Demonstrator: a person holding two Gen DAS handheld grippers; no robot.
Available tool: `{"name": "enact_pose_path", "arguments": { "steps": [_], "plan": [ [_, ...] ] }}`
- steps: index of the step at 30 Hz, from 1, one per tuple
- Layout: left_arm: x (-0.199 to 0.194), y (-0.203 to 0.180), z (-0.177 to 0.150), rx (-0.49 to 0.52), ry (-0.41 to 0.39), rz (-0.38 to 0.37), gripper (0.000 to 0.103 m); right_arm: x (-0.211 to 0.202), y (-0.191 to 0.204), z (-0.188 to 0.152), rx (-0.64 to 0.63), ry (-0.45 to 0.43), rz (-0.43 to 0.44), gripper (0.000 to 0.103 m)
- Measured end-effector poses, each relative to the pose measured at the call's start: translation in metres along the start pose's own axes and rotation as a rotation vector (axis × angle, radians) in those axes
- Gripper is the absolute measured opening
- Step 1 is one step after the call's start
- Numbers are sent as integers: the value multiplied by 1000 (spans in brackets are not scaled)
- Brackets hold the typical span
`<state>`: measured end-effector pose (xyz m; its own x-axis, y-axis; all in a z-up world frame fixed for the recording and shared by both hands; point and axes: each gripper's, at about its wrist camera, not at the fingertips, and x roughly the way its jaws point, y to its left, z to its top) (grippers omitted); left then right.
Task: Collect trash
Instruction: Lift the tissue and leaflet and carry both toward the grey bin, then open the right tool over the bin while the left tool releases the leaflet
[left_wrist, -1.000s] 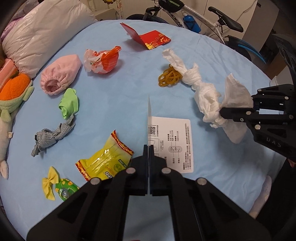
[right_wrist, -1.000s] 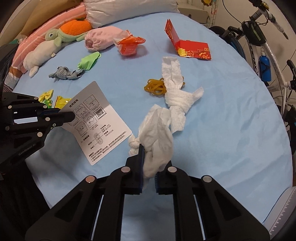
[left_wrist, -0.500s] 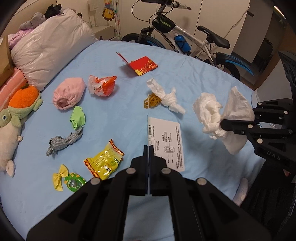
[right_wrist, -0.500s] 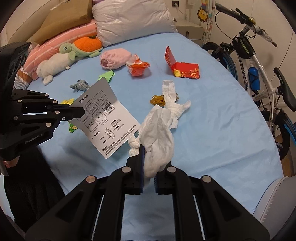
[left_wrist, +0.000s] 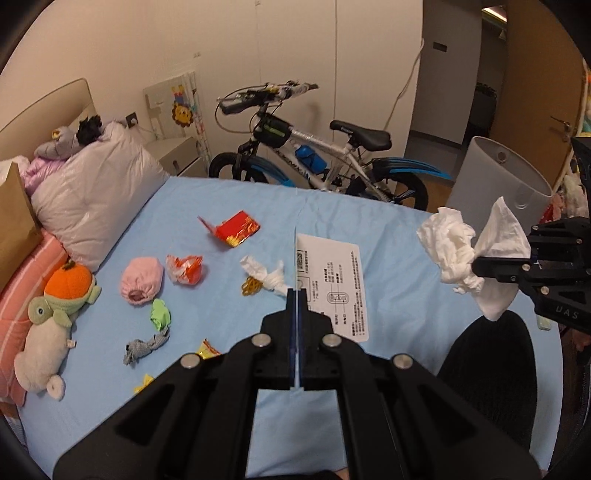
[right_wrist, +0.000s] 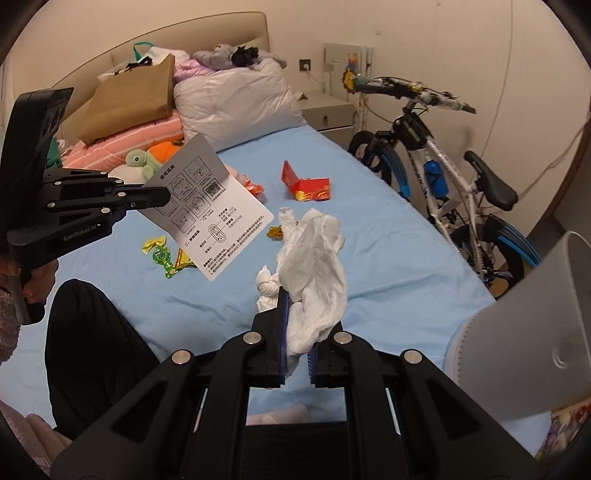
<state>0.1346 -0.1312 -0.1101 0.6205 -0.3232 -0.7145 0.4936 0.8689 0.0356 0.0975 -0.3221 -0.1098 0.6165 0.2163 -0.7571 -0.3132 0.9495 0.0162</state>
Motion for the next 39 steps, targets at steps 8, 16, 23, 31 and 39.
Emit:
{"name": "enact_pose_path", "arguments": {
  "steps": [8,16,23,31,39],
  "plan": [
    [-32,-89,53,137,-102,-127,1,-120,-75,-34,147,-71,-175,7],
    [-32,-183,114,247,-164,-283,1,-203,-159,-57,273,-106,-324,7],
    [-15,-247,165,317,-198,-368,1,-229,-219,-50,311,-128,-380,8],
    [27,-287,210,344,-159,-401,1,-205,-271,-34,343,-106,-354,8],
    [94,-305,229,338,-84,-430,1,-153,-312,-29,369,-48,-314,9]
  ]
}}
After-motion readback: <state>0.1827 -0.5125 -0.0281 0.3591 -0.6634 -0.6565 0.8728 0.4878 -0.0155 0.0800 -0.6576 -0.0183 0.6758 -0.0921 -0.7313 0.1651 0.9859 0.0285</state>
